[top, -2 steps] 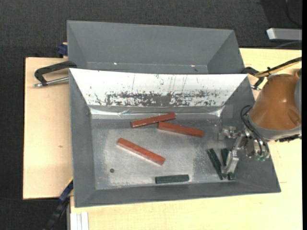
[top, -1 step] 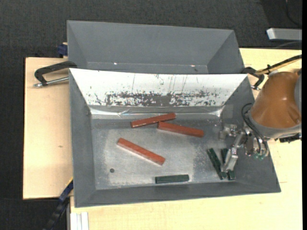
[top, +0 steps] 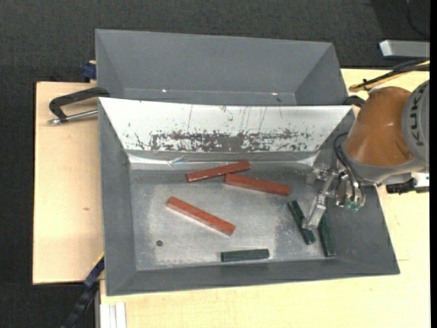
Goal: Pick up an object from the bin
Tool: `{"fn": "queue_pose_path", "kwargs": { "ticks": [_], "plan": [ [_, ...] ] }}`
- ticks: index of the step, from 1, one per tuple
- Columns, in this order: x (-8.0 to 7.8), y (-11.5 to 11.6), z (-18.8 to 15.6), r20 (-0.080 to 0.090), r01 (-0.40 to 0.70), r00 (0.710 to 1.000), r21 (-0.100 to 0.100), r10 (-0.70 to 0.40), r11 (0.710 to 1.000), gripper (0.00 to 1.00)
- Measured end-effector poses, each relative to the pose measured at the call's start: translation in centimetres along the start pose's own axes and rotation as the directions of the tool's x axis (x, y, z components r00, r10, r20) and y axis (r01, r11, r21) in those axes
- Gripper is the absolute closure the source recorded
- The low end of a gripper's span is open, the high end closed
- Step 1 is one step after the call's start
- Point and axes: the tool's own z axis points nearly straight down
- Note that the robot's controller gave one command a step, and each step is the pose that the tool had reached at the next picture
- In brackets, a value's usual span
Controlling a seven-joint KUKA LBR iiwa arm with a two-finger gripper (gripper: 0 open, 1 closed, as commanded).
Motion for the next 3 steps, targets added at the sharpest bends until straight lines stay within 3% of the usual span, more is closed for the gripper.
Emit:
{"fn": "queue_pose_path", "kwargs": {
  "ticks": [1, 2, 3],
  "plan": [
    [-1.7, 0.2, 0.1, 0.0, -0.126, 0.992, -0.001, 0.126, 0.992, 0.0],
    [-2.7, 4.4, -0.1, 0.002, -0.112, 0.994, 0.002, 0.112, 0.994, 0.0],
    [-2.0, 6.6, 0.1, -0.001, -0.355, 0.935, 0.0, 0.355, 0.935, 1.0]
  ]
}}
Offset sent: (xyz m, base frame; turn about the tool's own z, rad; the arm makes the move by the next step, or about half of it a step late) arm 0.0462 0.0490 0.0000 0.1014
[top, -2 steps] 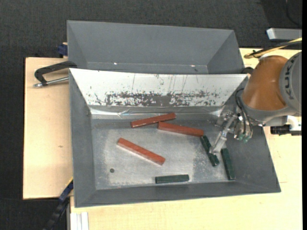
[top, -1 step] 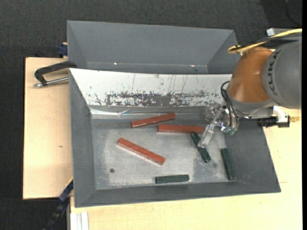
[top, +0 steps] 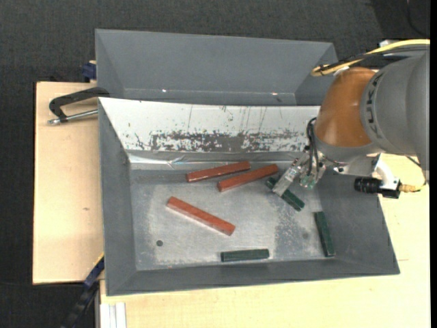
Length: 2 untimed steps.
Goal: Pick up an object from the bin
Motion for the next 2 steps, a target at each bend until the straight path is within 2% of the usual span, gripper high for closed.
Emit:
{"fn": "queue_pose_path", "kwargs": {
  "ticks": [1, 2],
  "plan": [
    [0.0, 0.0, 0.0, 0.0, 0.0, 1.0, 0.0, 0.0, 1.0, 1.0],
    [0.3, 0.0, -4.3, -0.005, -0.002, 1.0, 0.004, 0.002, 1.0, 1.0]
  ]
}}
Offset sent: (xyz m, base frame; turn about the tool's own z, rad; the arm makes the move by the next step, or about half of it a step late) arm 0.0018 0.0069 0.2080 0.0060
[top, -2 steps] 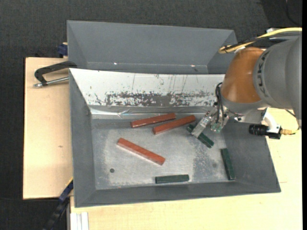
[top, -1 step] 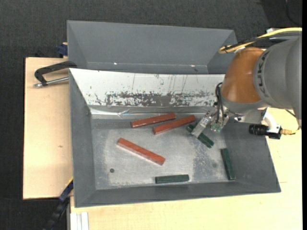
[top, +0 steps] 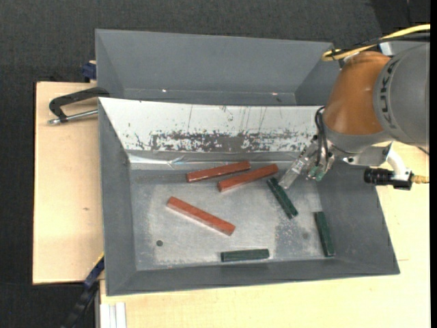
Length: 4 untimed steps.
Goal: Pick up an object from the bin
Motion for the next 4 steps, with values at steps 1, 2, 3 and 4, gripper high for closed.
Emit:
{"fn": "queue_pose_path", "kwargs": {
  "ticks": [1, 2, 3, 4],
  "plan": [
    [0.2, 0.3, 3.9, 0.003, 0.046, 0.999, -0.002, -0.046, 0.999, 0.0],
    [0.2, 0.3, 4.5, 0.002, 0.051, 0.999, -0.001, -0.051, 0.999, 1.0],
    [0.2, 0.3, 4.5, 0.002, 0.051, 0.999, 0.0, -0.051, 0.999, 1.0],
    [0.1, -0.4, -0.1, 0.001, 0.049, 0.999, 0.0, -0.049, 0.999, 1.0]
  ]
}}
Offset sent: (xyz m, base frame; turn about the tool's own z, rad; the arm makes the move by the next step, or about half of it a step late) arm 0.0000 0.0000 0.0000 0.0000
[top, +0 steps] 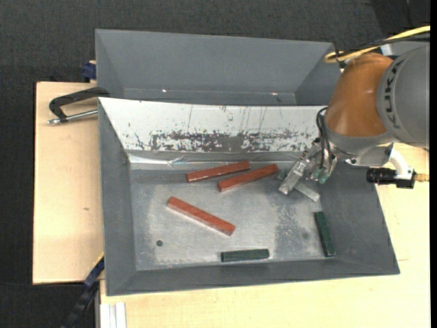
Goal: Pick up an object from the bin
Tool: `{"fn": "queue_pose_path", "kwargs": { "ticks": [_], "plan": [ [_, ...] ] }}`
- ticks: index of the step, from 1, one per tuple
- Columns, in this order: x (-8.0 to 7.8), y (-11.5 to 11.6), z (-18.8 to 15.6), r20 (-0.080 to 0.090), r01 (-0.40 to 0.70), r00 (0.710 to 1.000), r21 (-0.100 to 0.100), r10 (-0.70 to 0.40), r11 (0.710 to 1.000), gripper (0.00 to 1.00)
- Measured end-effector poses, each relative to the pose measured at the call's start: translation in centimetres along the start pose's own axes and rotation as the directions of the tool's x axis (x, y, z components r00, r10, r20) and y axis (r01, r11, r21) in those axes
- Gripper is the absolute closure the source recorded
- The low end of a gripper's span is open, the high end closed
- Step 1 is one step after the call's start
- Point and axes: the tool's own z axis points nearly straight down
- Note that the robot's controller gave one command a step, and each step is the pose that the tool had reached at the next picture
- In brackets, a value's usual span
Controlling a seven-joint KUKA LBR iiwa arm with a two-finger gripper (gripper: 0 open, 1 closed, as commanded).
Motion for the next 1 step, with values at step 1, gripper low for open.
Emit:
{"fn": "queue_pose_path", "kwargs": {
  "ticks": [1],
  "plan": [
    [1.01, -0.79, -11.23, 0.005, 0.017, 1.0, -0.002, -0.017, 1.0, 1.0]
  ]
}}
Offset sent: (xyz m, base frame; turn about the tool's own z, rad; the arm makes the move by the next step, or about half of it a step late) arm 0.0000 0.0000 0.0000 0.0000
